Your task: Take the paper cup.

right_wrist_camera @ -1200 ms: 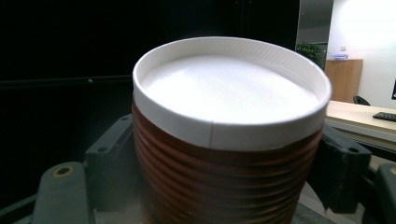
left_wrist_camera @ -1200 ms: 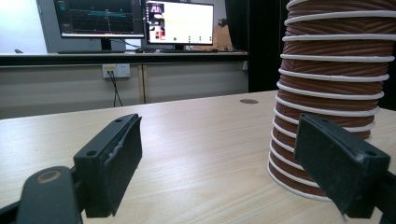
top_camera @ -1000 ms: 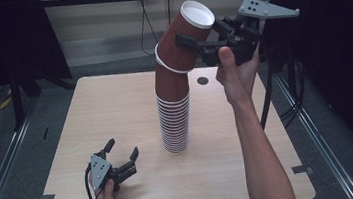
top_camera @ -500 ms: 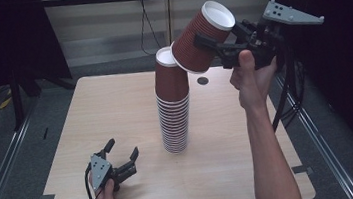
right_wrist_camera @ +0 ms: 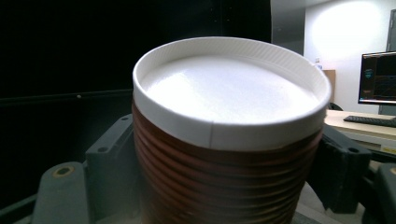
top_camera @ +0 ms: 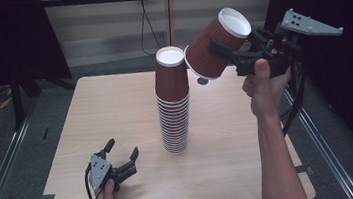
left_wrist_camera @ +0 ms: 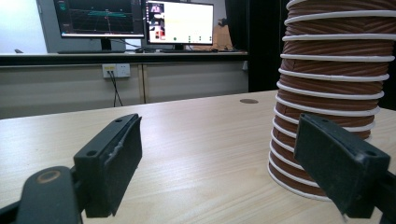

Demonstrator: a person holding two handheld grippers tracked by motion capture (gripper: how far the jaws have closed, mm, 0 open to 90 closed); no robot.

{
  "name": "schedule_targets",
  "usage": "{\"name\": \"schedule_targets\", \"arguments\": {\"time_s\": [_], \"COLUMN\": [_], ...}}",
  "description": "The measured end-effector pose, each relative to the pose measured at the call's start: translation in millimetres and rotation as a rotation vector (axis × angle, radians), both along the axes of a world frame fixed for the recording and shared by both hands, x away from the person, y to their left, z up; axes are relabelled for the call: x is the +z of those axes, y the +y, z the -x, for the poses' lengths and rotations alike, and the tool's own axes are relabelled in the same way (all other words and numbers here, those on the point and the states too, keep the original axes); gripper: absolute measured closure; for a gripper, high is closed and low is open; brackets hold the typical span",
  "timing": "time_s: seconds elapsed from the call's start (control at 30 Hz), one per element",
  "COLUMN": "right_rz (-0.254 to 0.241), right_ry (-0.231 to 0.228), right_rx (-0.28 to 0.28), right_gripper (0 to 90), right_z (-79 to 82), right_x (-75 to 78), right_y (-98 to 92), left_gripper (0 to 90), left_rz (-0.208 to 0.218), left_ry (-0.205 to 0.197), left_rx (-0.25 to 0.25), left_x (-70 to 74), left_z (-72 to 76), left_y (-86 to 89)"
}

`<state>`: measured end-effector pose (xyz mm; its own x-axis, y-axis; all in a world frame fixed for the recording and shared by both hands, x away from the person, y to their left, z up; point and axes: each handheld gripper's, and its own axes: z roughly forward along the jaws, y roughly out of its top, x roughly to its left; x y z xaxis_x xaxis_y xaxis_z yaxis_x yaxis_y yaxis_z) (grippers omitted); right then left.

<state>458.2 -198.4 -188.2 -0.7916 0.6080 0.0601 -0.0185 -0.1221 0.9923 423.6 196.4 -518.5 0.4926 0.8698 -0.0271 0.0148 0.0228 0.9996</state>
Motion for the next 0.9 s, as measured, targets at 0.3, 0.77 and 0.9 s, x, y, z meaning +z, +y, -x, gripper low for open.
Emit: {"name": "schedule_targets", "arguments": {"time_s": [0.3,0.77,0.9], "right_rz": [0.022,0.025,0.035], "right_ry": [0.021,0.050,0.066], "right_rx": [-0.013,-0.014,-0.002], "right_gripper": [20.6,20.7,20.7], "right_z": [6.3,16.9,19.5], "right_x": [-8.8,-31.4,-41.0], "right_y": [-8.4,-16.8,-13.7], "left_gripper": [15.2,15.2,15.2], "left_rz": [-0.001,-0.001,-0.001], "left_ry": [0.000,0.002,0.002], "left_rx": [0.000,0.000,0.001], "left_x": [0.0,0.1,0.1], "left_z": [-0.1,-0.1,-0.1], "left_y": [0.0,-0.1,0.0]}}
